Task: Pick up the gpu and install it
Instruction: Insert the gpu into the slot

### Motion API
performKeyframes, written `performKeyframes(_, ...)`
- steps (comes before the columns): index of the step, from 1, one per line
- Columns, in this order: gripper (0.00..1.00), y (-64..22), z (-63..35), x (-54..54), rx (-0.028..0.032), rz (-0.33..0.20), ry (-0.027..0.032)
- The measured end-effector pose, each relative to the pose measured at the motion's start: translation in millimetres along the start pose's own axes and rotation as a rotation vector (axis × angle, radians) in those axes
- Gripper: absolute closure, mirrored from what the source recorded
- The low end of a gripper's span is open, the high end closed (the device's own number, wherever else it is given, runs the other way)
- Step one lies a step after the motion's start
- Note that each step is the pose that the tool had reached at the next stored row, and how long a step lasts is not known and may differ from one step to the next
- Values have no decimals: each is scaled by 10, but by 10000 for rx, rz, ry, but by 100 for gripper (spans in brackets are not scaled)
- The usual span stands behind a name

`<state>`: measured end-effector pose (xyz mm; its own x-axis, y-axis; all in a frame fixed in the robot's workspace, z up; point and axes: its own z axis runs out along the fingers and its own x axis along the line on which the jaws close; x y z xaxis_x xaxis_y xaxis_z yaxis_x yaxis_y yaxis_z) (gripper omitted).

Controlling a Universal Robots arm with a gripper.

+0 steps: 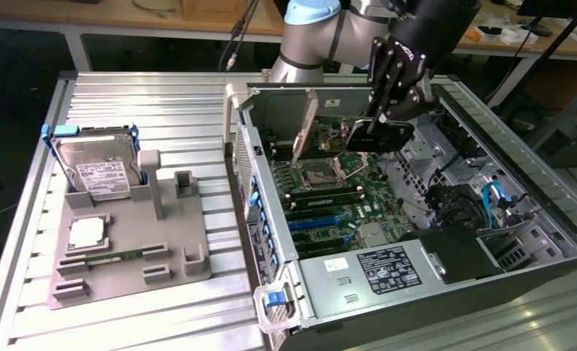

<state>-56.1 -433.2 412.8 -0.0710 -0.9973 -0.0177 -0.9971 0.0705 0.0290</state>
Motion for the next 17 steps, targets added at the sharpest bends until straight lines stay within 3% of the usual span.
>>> performKeyframes(10, 73, -7, 87, 2, -35, -2008, 62)
performKeyframes(17, 73, -12, 207, 31, -35, -2136, 67)
